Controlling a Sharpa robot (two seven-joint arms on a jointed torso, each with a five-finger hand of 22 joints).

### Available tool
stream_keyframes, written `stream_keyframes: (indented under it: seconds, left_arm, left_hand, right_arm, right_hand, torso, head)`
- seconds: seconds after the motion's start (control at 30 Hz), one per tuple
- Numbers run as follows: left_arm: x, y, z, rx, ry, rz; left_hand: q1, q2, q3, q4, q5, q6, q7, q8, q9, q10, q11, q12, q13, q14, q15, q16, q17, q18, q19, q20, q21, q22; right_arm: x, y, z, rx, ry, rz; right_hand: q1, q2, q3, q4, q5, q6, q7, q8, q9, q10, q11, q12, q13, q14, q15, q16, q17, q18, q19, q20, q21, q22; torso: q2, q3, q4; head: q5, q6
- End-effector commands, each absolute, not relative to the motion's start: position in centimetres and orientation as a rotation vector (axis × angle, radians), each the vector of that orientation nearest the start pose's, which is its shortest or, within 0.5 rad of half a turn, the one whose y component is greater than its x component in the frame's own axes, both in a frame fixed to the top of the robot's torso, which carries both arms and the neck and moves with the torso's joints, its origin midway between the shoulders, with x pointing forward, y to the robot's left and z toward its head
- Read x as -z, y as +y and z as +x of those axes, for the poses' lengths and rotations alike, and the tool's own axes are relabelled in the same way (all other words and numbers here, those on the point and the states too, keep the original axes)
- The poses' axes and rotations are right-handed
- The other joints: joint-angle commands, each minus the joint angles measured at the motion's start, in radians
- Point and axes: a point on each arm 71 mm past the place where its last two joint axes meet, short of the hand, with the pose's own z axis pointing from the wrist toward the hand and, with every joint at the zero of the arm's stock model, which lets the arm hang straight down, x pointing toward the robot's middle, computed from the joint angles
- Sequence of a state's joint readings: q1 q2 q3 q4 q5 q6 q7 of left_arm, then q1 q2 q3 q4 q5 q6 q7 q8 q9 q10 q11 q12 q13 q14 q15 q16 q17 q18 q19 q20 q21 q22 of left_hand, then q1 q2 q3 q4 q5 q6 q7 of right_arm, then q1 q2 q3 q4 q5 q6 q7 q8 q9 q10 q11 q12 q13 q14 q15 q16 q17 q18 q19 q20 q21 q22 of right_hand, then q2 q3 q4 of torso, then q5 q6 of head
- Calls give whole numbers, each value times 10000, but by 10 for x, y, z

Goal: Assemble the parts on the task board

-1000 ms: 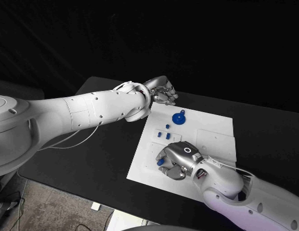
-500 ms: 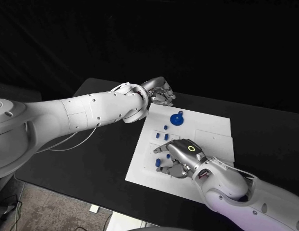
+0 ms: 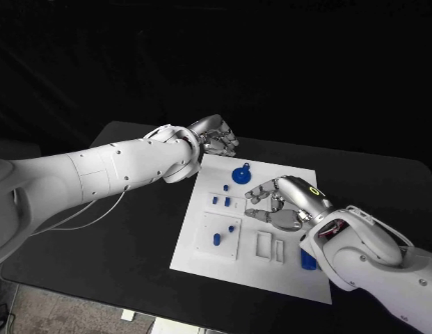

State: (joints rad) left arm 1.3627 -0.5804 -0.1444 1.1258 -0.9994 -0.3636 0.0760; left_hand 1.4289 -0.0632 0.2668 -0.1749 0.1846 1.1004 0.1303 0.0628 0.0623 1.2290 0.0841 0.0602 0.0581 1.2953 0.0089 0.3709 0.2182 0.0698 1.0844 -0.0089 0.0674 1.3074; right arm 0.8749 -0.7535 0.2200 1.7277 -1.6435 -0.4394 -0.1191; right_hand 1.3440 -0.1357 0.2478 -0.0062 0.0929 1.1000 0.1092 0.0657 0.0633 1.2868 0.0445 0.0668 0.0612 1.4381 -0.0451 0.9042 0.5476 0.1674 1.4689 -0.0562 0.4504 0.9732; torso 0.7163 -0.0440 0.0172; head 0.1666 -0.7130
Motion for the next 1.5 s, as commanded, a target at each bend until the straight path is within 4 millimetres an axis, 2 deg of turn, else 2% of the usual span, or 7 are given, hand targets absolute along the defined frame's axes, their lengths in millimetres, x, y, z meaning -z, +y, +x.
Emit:
stream_keyframes:
  seconds: [0.03,0.1,0.23,0.4,0.67,1.0,1.5]
  left_arm:
    - [146,185,571,8124,15807,-1525]
    - [147,188,571,8132,15810,-1683]
    - [147,197,571,8103,15792,-2007]
    - [148,208,570,8107,15740,-2342]
    - [150,220,566,8204,15652,-2732]
    - [153,229,562,8207,15667,-2973]
    - [154,228,561,8251,15763,-3028]
  left_hand:
    - [3,63,14,-47,31,-87,14,-1,11,-52,11,-9,0,18,16,-50,6,-66,-50,-6,-8,67]
    - [3,63,14,-47,31,-87,14,-1,11,-52,11,-9,0,18,16,-50,6,-66,-50,-6,-8,67]
    - [-14,65,21,-43,27,-98,17,-2,10,-53,12,-7,1,26,17,-53,3,-63,-43,-4,-8,56]
    - [-49,61,12,-21,16,-95,13,-1,11,-52,9,-7,0,26,19,-49,6,-63,-38,0,-13,32]
    - [-136,23,-40,122,-59,-105,1,-3,10,-71,3,-9,0,32,26,-23,24,-70,-8,17,-26,-288]
    - [-115,-6,-76,235,-80,-96,-3,0,12,-67,1,-8,1,27,29,-17,30,-86,20,13,-15,-528]
    - [-106,-27,-93,345,-84,-103,-5,-2,11,-75,1,-8,0,22,34,-14,33,-95,32,18,-13,-687]
  right_arm:
    - [207,-128,416,-10098,17464,-63]
    - [211,-143,418,-9937,18370,467]
    - [221,-176,421,-9030,19928,1587]
    - [228,-205,421,-7742,20924,2652]
    - [235,-242,416,-5534,22090,4092]
    - [236,-253,409,-4500,22639,4588]
    - [238,-245,403,-4264,23415,4244]
  right_hand:
    - [-215,253,391,-8,-279,198,-140,-17,19,1035,-331,211,122,-17,-213,43,41,-291,348,-194,180,131]
    - [-883,364,143,275,-419,276,-271,-30,19,2109,-645,1162,844,-20,-438,6,64,-425,334,-449,178,154]
    - [-1379,424,40,578,-303,509,-367,-21,105,116,-767,5059,6107,-9,-511,274,512,-852,373,-648,1140,842]
    - [-1698,219,250,1338,-356,582,-461,-17,306,83,-781,6652,8295,-159,-539,869,1367,-850,375,-654,1718,1371]
    - [-2053,74,556,1508,-402,656,-505,-23,618,570,-820,8559,10412,-120,-541,1852,3302,-877,417,-654,2831,2263]
    - [-2413,-73,419,1783,-401,877,-588,-8,926,709,-861,8644,10699,-25,-568,1987,3919,-911,449,-676,3075,2568]
    - [-2594,202,-14,1846,-400,971,-619,-27,971,888,-878,8796,11031,76,-533,2188,4624,-990,480,-650,3362,3035]
  torso:
    - [-47,57,-141]
    - [-73,76,-196]
    - [-118,142,-291]
    - [-161,213,-364]
    - [-247,246,-449]
    - [-295,251,-473]
    - [-278,207,-466]
  head:
    - [-308,52]
    - [-530,97]
    - [-840,71]
    - [-1125,11]
    - [-1520,-86]
    - [-1587,-163]
    - [-1639,-244]
